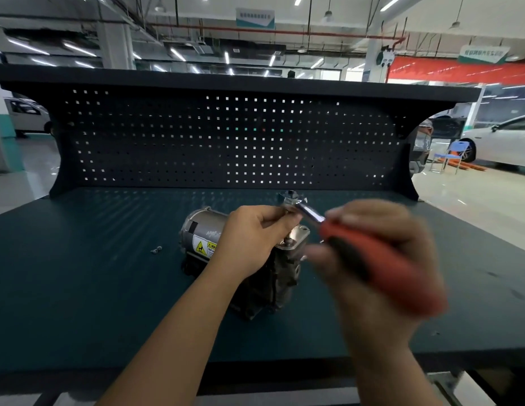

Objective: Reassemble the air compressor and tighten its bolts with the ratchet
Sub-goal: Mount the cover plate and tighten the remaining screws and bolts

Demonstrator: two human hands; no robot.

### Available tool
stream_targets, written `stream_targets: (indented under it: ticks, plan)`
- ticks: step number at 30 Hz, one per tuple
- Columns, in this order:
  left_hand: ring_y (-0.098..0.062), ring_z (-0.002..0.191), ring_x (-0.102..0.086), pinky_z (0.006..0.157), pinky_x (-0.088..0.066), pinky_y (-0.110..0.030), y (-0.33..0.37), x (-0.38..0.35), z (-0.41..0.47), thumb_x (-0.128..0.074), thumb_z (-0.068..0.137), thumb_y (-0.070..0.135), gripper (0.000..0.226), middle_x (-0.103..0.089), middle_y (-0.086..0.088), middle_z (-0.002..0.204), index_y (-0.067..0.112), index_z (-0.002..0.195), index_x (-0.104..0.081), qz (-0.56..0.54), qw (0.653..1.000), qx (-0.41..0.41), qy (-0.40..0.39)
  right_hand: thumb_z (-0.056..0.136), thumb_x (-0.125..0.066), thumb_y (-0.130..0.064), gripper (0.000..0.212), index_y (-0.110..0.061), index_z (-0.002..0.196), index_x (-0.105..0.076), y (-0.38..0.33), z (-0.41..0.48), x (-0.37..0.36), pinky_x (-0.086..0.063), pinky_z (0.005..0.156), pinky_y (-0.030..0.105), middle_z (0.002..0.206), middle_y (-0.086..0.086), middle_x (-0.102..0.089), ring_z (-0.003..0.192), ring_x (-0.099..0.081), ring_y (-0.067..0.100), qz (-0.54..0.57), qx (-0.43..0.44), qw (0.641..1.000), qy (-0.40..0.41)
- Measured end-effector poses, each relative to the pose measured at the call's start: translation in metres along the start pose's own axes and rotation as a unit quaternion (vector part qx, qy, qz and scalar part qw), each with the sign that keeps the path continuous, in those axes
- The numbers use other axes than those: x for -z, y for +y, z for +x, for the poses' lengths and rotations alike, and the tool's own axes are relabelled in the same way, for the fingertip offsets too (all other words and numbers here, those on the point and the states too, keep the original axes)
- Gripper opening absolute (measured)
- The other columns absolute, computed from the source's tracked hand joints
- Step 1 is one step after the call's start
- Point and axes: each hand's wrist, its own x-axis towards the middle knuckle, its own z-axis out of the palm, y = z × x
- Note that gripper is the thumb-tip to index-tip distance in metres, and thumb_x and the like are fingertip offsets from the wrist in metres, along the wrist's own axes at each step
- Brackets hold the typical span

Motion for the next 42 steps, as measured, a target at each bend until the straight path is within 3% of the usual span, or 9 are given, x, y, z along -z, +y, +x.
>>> stream_targets:
  ticks: [6,11,14,17,23,26,29,35,42]
  plan:
    - [-0.025,0.088,-0.068,0.083,-0.053,-0.041,0.000,0.001,-0.001,-0.062,0.086,0.039,0.022,-0.074,-0.006,0.085,0.021,0.084,-0.074,0.039,0.999,-0.010,0.010,0.093,-0.047,-0.048,0.036,-0.014,0.096,-0.058,0.061,0.031,0.028,-0.044,0.050,0.017,0.081,-0.002,-0.070,0.047,-0.047,0.005,0.279,-0.362,0.864,0.214]
    - [-0.005,0.086,-0.069,0.087,-0.054,-0.037,0.003,0.001,-0.001,-0.060,0.083,0.045,0.024,-0.074,0.009,0.087,0.026,0.090,-0.073,0.052,0.998,-0.010,-0.015,0.102,-0.035,-0.040,0.033,-0.012,0.090,-0.049,0.106,0.022,0.020,-0.037,0.042,0.012,0.071,0.004,-0.067,0.040,-0.038,0.004,0.342,-0.547,0.709,0.283]
    - [-0.002,0.084,-0.068,0.084,-0.054,-0.032,-0.001,0.001,0.001,-0.057,0.086,0.045,0.024,-0.074,0.010,0.087,0.027,0.090,-0.073,0.075,0.997,-0.010,-0.008,0.102,-0.038,-0.039,0.029,-0.015,0.088,-0.047,0.096,0.019,0.024,-0.039,0.044,0.015,0.081,0.006,-0.064,0.042,-0.040,0.006,0.327,-0.488,0.751,0.301]
    - [0.005,0.084,-0.066,0.079,-0.054,-0.022,-0.002,0.001,0.001,-0.057,0.081,0.054,0.031,-0.073,0.014,0.089,0.030,0.093,-0.071,0.093,0.995,-0.015,-0.024,0.094,-0.055,-0.041,0.034,-0.012,0.099,-0.040,0.066,0.017,0.030,-0.041,0.046,0.020,0.082,0.002,-0.068,0.043,-0.046,0.009,0.239,-0.303,0.877,0.286]
    - [0.004,0.086,-0.067,0.083,-0.054,-0.027,-0.001,-0.001,-0.002,-0.063,0.065,0.059,0.033,-0.073,0.017,0.088,0.038,0.090,-0.070,0.044,0.999,0.007,-0.026,0.076,-0.079,-0.029,0.039,-0.028,0.099,-0.047,0.009,-0.002,0.008,-0.047,0.069,0.026,0.091,-0.003,-0.063,0.078,-0.062,0.019,0.029,0.026,0.999,0.023]
    - [-0.011,0.091,-0.069,0.089,-0.052,-0.043,-0.001,-0.004,-0.002,-0.073,0.078,0.032,0.018,-0.074,0.003,0.091,0.028,0.095,-0.073,0.032,0.999,0.020,-0.017,0.049,-0.089,0.007,0.066,-0.021,0.089,-0.045,0.000,-0.010,0.000,-0.047,0.072,0.017,0.093,0.002,-0.059,0.082,-0.061,0.011,-0.049,0.042,0.995,-0.076]
    - [-0.020,0.078,-0.064,0.086,-0.052,-0.051,0.001,-0.004,-0.003,-0.067,0.084,0.017,0.008,-0.070,-0.010,0.080,0.023,0.087,-0.071,0.018,0.999,0.007,-0.036,0.066,-0.085,-0.026,0.047,-0.015,0.086,-0.044,-0.007,-0.009,-0.007,-0.049,0.061,0.024,0.092,-0.001,-0.059,0.080,-0.063,0.008,-0.078,0.058,0.992,-0.086]
    - [0.005,0.073,-0.067,0.067,-0.050,-0.011,0.002,-0.002,-0.002,-0.064,0.087,0.027,0.010,-0.073,0.015,0.075,0.031,0.082,-0.072,0.007,1.000,-0.009,-0.002,0.068,-0.082,-0.040,0.035,-0.026,0.091,-0.060,0.005,0.004,0.006,-0.050,0.065,0.038,0.090,0.002,-0.068,0.073,-0.063,0.024,0.101,-0.065,0.990,0.070]
    - [0.000,0.083,-0.068,0.081,-0.054,-0.023,0.000,0.002,-0.002,-0.062,0.086,0.036,0.017,-0.074,0.012,0.085,0.025,0.088,-0.074,0.035,0.999,-0.029,-0.025,0.100,-0.041,-0.039,0.030,-0.012,0.094,-0.053,0.077,0.034,0.021,-0.046,0.049,0.015,0.082,0.003,-0.067,0.043,-0.044,0.005,0.336,-0.456,0.767,0.301]
